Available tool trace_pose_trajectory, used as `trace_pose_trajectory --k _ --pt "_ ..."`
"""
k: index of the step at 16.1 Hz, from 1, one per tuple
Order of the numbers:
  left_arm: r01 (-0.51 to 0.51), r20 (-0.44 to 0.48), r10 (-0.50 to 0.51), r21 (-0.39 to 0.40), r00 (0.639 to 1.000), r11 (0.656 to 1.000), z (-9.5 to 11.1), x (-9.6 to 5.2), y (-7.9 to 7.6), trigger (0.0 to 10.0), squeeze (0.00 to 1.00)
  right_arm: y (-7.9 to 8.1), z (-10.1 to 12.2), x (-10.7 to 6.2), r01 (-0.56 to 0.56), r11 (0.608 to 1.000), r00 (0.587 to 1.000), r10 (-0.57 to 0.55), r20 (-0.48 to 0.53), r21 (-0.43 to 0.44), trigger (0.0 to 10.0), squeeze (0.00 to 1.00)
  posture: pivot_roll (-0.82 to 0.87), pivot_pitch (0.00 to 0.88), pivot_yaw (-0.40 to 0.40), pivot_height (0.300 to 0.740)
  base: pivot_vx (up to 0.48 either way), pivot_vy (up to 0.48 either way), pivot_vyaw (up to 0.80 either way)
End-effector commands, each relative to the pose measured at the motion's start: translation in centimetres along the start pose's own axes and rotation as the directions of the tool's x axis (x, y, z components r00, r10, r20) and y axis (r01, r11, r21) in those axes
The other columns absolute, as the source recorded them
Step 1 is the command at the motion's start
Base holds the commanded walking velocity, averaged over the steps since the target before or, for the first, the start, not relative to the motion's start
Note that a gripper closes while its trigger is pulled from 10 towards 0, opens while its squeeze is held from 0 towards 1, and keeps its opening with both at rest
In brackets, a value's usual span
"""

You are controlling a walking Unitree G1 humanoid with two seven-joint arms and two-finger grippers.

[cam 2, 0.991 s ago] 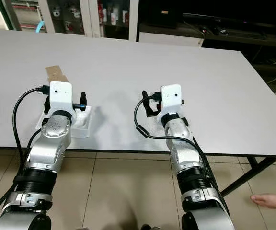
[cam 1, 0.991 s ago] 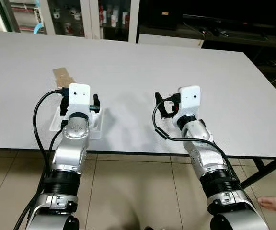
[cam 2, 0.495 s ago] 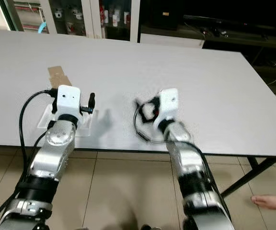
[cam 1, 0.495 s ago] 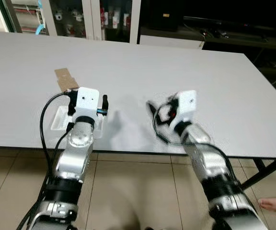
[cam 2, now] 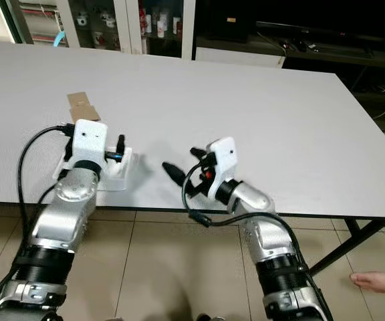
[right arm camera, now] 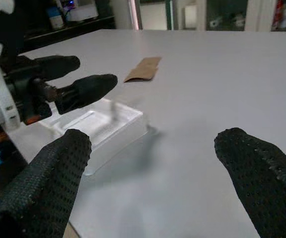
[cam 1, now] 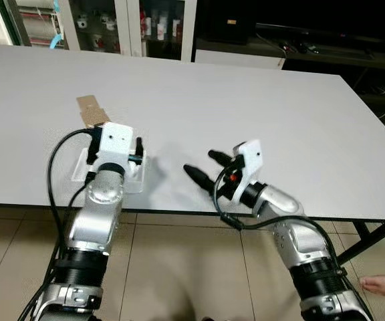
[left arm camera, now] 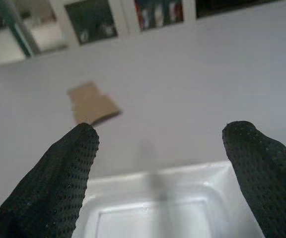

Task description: Picking trash to rubbish bin

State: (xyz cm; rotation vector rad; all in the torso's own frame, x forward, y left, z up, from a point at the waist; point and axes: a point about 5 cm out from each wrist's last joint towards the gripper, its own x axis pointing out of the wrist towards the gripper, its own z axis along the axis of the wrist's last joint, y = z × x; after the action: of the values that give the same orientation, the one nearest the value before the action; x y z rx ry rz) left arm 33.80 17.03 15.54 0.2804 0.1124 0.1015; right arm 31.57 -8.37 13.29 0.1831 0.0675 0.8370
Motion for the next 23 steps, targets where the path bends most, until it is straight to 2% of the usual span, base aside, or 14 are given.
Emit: trace_pose_trajectory --k 1,2,3,4,6,7,12,17,20,23 --pt "-0.013 -0.054 0.01 -0.058 0.998 0.998 0.1 -0.3 0.4 10.0 0.0 0.1 0.3 -0.2 -0.012 1.0 1.0 0.012 0.013 0.007 10.0 0.0 0.03 0.032 -0.08 0.74 0.0 0.0 0.0" --pt "-0.016 -0.084 0.009 -0.093 0.996 0.996 0.0 -0.4 0.5 10.0 0.0 0.2 0.3 -0.2 -0.015 1.0 1.0 0.015 0.011 0.01 10.0 0.0 0.03 0.032 -0.08 0.74 0.0 0.0 0.0" --pt "-0.019 -0.147 -0.005 -0.161 0.989 0.987 -0.5 -0.5 0.5 10.0 0.0 0.3 0.4 -0.2 -0.021 1.0 1.0 0.021 0.008 0.011 10.0 0.0 0.03 0.032 -0.08 0.74 0.0 0.0 0.0" --pt "-0.025 -0.182 -0.008 -0.181 0.983 0.983 -0.9 -0.5 0.5 10.0 0.0 0.3 0.4 -0.2 -0.024 1.0 1.0 0.024 0.007 0.012 10.0 0.0 0.03 0.031 -0.077 0.74 0.0 0.0 0.0" --pt "-0.064 -0.266 0.019 -0.162 0.964 0.985 -1.1 -1.0 0.8 10.0 0.0 0.4 0.5 -0.2 -0.029 1.0 1.0 0.029 0.006 0.008 10.0 0.0 0.03 0.031 -0.075 0.74 0.0 0.0 0.0" --pt "-0.095 -0.316 0.034 -0.182 0.948 0.979 -1.7 -1.3 1.4 10.0 0.0 0.5 0.6 -0.4 -0.031 0.999 0.999 0.031 0.007 0.009 10.0 0.0 0.03 0.034 -0.074 0.74 0.0 0.0 0.0" --pt "-0.137 -0.33 0.09 -0.123 0.94 0.983 -1.5 -2.2 3.2 10.0 0.0 0.6 0.4 -0.3 -0.039 0.999 0.999 0.039 -0.004 0.008 10.0 0.0 0.04 0.038 -0.077 0.74 0.0 0.0 0.0" --pt "-0.118 -0.392 0.054 -0.14 0.918 0.983 -2.1 -2.9 2.7 10.0 0.0 0.7 0.4 -0.3 -0.041 0.999 0.999 0.041 -0.008 0.004 10.0 0.0 0.04 0.033 -0.072 0.74 0.0 0.0 0.0" --pt "-0.17 -0.359 0.14 -0.052 0.923 0.984 -1.3 -3.4 4.2 10.0 0.0 0.8 0.3 -0.2 -0.046 0.999 0.999 0.046 -0.007 0.007 10.0 0.0 0.05 0.034 -0.073 0.74 0.0 0.0 0.0" --pt "-0.183 -0.353 0.157 -0.041 0.922 0.982 -1.1 -3.6 4.7 10.0 0.0 1.0 0.2 0.0 -0.052 0.999 0.999 0.053 -0.008 0.011 10.0 0.0 0.05 0.034 -0.076 0.74 0.0 0.0 0.0"
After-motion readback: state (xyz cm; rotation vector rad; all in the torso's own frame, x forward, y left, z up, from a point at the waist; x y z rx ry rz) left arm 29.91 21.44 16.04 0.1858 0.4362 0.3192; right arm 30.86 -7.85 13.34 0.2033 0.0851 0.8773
